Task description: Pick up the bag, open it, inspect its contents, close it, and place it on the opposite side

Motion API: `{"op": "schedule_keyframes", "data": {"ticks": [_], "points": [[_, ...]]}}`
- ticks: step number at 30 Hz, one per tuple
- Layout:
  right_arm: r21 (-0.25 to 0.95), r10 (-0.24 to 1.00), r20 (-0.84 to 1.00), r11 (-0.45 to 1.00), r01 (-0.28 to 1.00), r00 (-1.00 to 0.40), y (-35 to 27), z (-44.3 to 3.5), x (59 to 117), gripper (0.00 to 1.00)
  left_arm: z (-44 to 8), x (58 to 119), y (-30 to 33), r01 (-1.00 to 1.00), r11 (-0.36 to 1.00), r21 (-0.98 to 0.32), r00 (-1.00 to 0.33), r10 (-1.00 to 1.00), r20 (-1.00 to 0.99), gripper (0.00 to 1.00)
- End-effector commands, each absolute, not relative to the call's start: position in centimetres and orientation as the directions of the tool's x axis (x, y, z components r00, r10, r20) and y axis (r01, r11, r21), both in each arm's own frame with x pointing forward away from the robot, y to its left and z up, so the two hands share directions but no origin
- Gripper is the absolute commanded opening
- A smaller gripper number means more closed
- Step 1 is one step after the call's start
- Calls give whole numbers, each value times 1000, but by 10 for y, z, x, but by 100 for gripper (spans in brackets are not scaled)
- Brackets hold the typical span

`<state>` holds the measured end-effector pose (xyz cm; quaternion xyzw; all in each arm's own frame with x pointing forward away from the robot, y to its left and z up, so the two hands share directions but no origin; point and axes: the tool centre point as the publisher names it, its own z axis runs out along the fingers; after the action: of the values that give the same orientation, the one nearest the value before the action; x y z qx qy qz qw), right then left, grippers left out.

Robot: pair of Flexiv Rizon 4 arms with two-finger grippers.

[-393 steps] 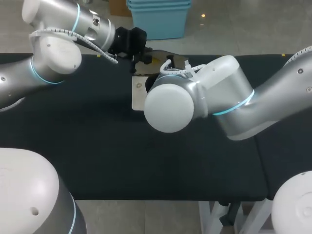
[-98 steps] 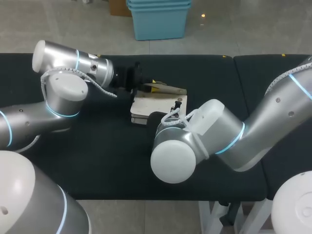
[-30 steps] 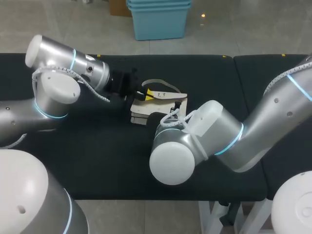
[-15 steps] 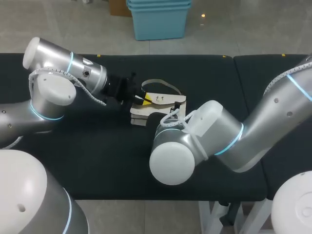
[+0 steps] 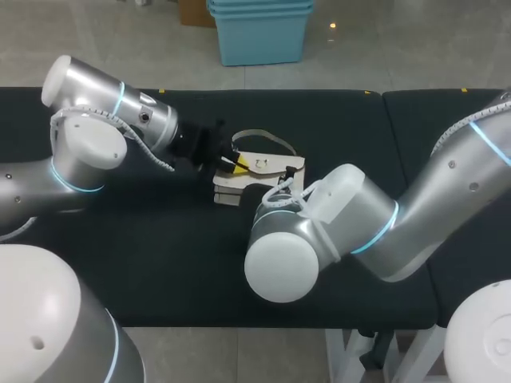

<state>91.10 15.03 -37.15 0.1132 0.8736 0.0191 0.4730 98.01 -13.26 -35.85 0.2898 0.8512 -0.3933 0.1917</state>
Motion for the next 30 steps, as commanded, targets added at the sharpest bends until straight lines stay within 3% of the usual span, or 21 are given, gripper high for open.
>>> {"op": "schedule_keyframes", "data": {"ticks": [1, 6, 21, 22, 23, 24, 26, 27, 30], "points": [[148, 216, -827, 974, 169, -519, 148, -376, 909, 0, -368, 984, -139, 636, 538, -553, -759, 309, -573, 0], [148, 216, -827, 974, 169, -519, 148, -376, 909, 0, -370, 993, -139, 611, 556, -564, -769, 247, -589, 0], [148, 216, -827, 974, 169, -519, 148, -376, 909, 0, -364, 980, -129, 683, 489, -542, -719, 321, -616, 0], [148, 216, -827, 974, 169, -519, 148, -376, 909, 0, -362, 980, -129, 679, 488, -549, -723, 312, -617, 8], [148, 216, -827, 974, 169, -519, 148, -376, 909, 0, -360, 980, -129, 678, 480, -557, -724, 306, -618, 43], [148, 216, -827, 974, 169, -519, 148, -376, 909, 0, -358, 979, -130, 677, 480, -558, -724, 301, -621, 55], [148, 216, -827, 974, 169, -519, 148, -376, 909, 0, -353, 978, -130, 678, 471, -565, -723, 289, -627, 95], [148, 216, -827, 974, 169, -519, 148, -376, 909, 0, -351, 977, -129, 677, 470, -567, -724, 284, -629, 100], [149, 216, -827, 974, 169, -518, 147, -375, 909, 0, -343, 976, -127, 675, 460, -577, -725, 265, -636, 100]]}}
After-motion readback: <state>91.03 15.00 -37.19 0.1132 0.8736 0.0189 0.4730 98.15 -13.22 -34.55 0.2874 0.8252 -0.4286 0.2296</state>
